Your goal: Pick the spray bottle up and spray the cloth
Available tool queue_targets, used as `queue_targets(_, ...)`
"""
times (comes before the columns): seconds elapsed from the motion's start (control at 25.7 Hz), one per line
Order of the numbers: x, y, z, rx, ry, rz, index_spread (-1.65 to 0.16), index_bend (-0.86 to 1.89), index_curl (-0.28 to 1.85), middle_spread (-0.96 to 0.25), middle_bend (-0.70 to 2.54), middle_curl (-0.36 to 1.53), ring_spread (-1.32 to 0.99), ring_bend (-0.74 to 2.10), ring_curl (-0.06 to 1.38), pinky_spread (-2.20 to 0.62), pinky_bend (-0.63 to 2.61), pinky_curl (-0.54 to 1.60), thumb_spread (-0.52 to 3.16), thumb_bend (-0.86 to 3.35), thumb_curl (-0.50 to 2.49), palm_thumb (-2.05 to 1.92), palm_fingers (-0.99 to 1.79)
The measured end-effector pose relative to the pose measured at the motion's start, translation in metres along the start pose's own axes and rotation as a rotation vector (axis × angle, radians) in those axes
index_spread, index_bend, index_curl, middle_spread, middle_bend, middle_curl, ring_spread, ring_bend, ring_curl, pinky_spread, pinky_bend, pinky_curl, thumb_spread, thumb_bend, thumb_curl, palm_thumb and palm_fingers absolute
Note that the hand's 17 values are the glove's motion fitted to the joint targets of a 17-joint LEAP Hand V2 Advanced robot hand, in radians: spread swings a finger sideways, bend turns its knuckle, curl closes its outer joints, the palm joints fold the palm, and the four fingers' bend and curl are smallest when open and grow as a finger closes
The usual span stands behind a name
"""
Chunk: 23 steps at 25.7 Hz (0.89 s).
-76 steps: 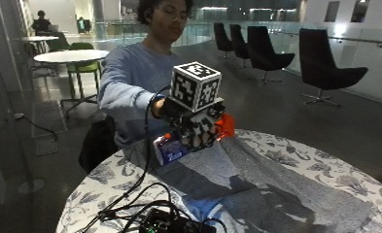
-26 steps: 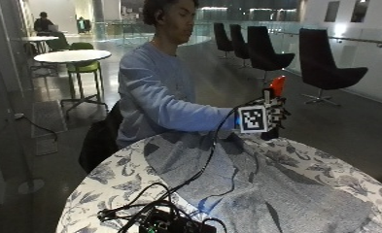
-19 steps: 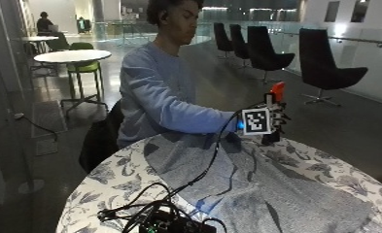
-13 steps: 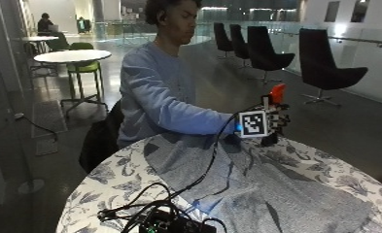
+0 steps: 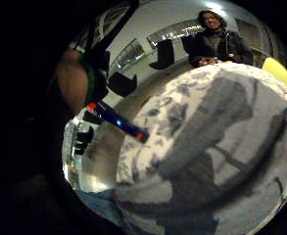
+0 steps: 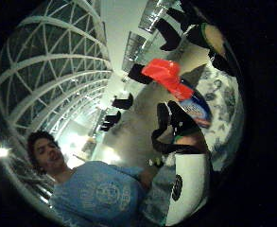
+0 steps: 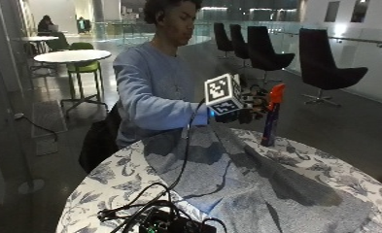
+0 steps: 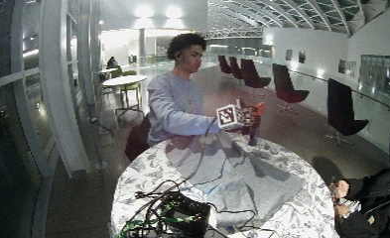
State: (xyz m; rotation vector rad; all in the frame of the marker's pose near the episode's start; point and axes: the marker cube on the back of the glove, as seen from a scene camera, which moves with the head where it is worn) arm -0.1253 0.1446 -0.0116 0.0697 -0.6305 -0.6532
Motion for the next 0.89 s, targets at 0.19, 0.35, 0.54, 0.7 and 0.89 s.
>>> queue_targets(0.19,0.022,0.048,-0.07,-0.064,0.348,0.038,-0.33,0.14,0.25,-0.06,0.4,0.47,-0.05,0.49,0.4,0.09,0.31,0.37,0.95,-0.03,0.5,0.85,0.78)
queue_targets(0.35,0.055,0.094,-0.124,-0.107,0.565,0.11,-0.33,0.17,0.26,-0.06,0.38,0.46,-0.03,0.43,0.37,0.11,0.28,0.35,0.98,-0.03,0.48,0.83,0.8)
queue_targets(0.54,0.08,0.153,-0.152,-0.141,0.747,0.149,-0.33,0.16,0.28,-0.06,0.36,0.45,-0.02,0.39,0.36,0.14,0.23,0.34,1.01,-0.03,0.47,0.82,0.82)
queue_targets(0.7,0.09,0.188,-0.158,-0.121,0.786,0.148,-0.33,0.16,0.29,-0.06,0.34,0.44,-0.02,0.36,0.35,0.16,0.2,0.34,1.03,-0.03,0.46,0.81,0.83)
queue_targets(0.89,0.1,0.21,-0.162,-0.106,0.772,0.155,-0.32,0.16,0.3,-0.06,0.34,0.44,-0.02,0.34,0.35,0.17,0.17,0.32,1.04,-0.02,0.46,0.81,0.85)
